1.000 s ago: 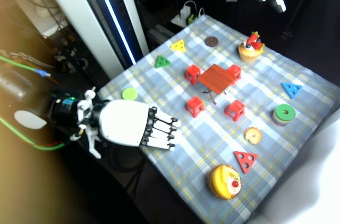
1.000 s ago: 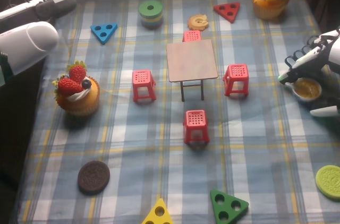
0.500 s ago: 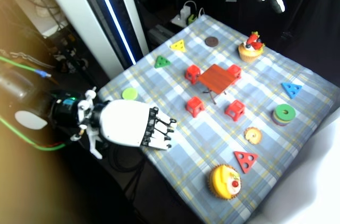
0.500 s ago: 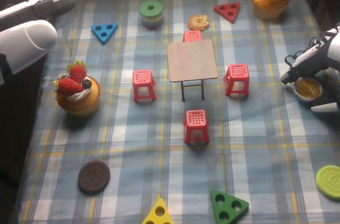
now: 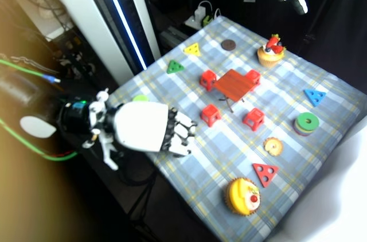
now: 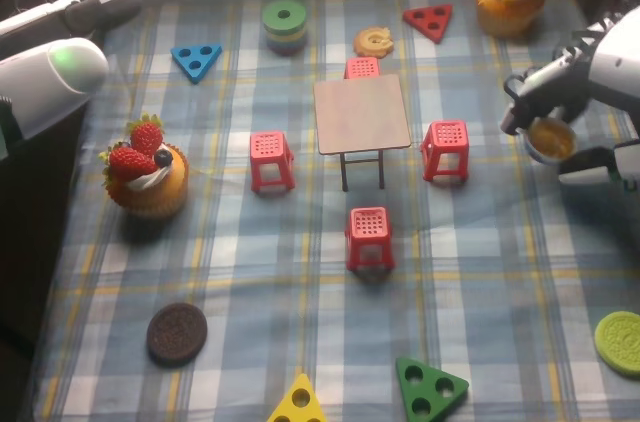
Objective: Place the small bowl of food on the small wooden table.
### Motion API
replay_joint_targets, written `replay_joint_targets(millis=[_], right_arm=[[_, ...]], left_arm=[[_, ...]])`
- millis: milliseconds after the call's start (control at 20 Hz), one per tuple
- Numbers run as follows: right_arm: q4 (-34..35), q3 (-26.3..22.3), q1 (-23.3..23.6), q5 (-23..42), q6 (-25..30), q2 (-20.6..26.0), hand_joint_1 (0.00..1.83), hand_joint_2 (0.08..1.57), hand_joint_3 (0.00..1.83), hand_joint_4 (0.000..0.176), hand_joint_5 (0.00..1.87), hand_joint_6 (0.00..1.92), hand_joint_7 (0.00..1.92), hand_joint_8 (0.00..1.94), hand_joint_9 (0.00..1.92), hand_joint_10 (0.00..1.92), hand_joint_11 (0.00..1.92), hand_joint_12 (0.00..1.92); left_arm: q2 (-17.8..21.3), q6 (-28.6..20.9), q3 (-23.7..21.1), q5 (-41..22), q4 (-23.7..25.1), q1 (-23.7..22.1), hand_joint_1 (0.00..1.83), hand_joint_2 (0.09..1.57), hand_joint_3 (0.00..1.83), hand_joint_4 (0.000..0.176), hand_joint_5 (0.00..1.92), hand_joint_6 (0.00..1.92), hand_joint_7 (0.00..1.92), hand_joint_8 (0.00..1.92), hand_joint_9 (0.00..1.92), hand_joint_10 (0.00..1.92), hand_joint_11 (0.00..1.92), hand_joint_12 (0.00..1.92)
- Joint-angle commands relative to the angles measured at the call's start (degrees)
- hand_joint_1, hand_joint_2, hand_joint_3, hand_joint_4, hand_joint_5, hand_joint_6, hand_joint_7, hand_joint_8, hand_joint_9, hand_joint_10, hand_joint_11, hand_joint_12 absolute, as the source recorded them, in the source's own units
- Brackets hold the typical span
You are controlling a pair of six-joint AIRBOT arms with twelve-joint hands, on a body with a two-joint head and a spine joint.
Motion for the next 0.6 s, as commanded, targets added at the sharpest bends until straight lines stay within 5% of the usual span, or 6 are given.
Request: replay_joint_targets(millis=[0,50,200,400,500,550], right_arm=[[0.76,0.24,1.14,6.43,0.27,-0.02,1.38,1.08,0.0,0.0,1.01,0.91,1.13,0.69,0.95,1.08,0.72,1.14],[-0.31,0.25,2.26,6.41,0.47,-0.23,1.26,1.08,0.0,0.0,1.01,0.91,1.09,0.81,0.98,0.71,0.76,1.19],[-3.17,0.62,5.51,6.32,0.96,-1.11,1.18,1.2,0.0,0.0,0.79,1.13,0.88,1.29,0.78,0.89,0.47,1.64],[-8.67,1.38,10.23,5.27,2.73,-2.72,1.18,1.09,0.0,0.0,1.05,0.82,0.94,1.18,0.77,1.45,0.54,1.87],[-11.29,1.38,12.34,4.29,2.76,-3.62,1.28,1.06,0.0,0.0,1.17,0.46,1.11,0.99,0.98,1.09,0.77,1.53],[-12.25,1.33,13.15,4.2,2.88,-4.0,1.28,1.07,0.0,0.0,1.19,0.37,1.07,1.1,0.99,1.23,0.8,1.63]], left_arm=[[-0.38,-0.47,0.35,-6.84,-0.42,-0.42,0.0,1.18,0.0,0.166,0.28,0.0,0.04,0.0,0.0,0.0,0.0,0.0],[-0.57,-0.47,0.5,-6.78,-0.54,-0.43,0.0,1.18,0.0,0.163,0.28,0.0,0.04,0.0,0.0,0.0,0.0,0.0],[-0.77,-0.47,0.71,-6.68,-0.91,-0.43,0.0,1.18,0.0,0.159,0.3,0.01,0.06,0.01,0.0,0.0,0.0,0.0],[-0.92,-0.47,0.93,-6.19,-0.95,-0.43,0.0,1.18,0.0,0.153,0.3,0.01,0.05,0.0,0.0,0.0,0.0,0.0],[-1.0,-0.47,0.99,-6.09,-1.14,-0.43,0.0,1.18,0.0,0.163,0.28,0.0,0.05,0.0,0.0,0.0,0.0,0.0],[-0.98,-0.47,1.02,-6.08,-1.24,-0.43,0.0,1.18,0.0,0.163,0.27,0.0,0.05,0.0,0.0,0.0,0.0,0.0]])
